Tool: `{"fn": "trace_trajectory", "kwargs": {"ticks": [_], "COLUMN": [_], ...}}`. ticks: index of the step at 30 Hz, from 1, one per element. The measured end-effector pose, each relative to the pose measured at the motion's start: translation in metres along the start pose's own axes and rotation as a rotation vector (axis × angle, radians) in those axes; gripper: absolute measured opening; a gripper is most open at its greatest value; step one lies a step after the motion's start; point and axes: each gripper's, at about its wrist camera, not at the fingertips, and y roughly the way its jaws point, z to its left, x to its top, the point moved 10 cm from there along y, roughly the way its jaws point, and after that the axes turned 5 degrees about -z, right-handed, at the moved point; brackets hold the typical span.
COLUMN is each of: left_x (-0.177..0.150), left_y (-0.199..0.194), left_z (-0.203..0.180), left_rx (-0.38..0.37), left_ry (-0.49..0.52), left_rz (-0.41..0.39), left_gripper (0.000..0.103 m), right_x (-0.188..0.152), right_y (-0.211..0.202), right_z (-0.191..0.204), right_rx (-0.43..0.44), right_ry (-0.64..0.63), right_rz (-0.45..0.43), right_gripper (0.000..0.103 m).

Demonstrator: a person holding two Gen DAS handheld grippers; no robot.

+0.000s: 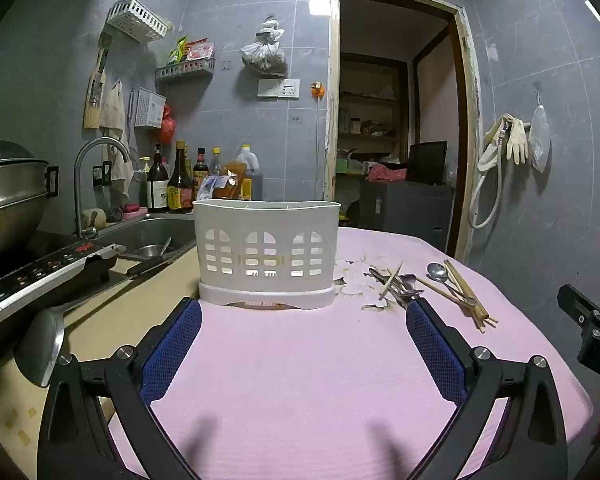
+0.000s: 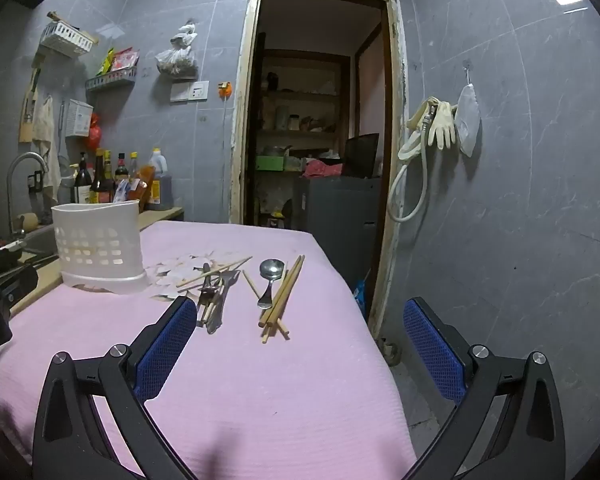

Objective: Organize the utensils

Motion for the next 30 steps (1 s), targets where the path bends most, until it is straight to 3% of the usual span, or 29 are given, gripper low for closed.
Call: {"fn": "trace_trajectory", "kwargs": {"ticks": [30], "left_x": [0.0003], "left_y": [-0.0013], "left_z": [-0.0028], "left_rx": [-0.003], "left_ry": [-0.002], "left_rz": [0.01], "left_gripper": [0.1], "right_x": [-0.0007], "right_y": [0.0007], "right_z": [0.0014], "right_rx": [0.001], "right_ry": [0.001], "right_rz": [0.003], "right_gripper": [0.103]}}
